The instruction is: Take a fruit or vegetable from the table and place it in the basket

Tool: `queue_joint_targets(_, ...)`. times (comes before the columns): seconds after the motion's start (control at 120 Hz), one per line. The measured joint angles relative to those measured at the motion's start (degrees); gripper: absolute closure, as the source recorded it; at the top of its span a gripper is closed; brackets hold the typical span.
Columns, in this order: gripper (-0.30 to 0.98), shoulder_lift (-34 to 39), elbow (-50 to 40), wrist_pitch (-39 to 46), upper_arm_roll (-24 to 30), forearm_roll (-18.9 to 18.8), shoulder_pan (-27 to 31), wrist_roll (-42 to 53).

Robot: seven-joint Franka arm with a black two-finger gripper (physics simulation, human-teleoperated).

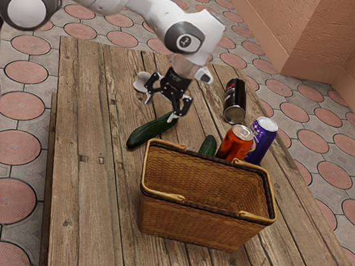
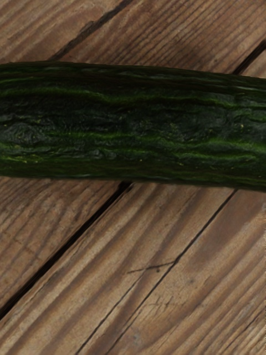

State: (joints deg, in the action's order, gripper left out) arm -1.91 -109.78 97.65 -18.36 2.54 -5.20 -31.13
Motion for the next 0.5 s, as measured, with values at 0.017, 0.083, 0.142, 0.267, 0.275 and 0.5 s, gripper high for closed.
queue_joint_targets(0.017,0.00,0.2,-0.5,0.2,0.0,0.0,0.1,0.0)
queue_joint_targets(0.083,0.00,1.6,-2.4,1.2,0.0,-0.3,0.5,-0.1)
queue_joint_targets(0.142,0.00,3.4,-4.3,2.4,0.0,-1.4,0.7,-0.3)
queue_joint_targets(0.267,0.00,9.4,-9.9,5.4,1.6,-5.7,0.0,-0.9)
queue_joint_targets(0.275,0.00,9.8,-10.2,5.7,1.7,-5.9,-0.2,-0.9)
queue_joint_targets(0.5,0.00,14.4,-15.6,11.7,2.7,-10.5,-1.2,-2.0)
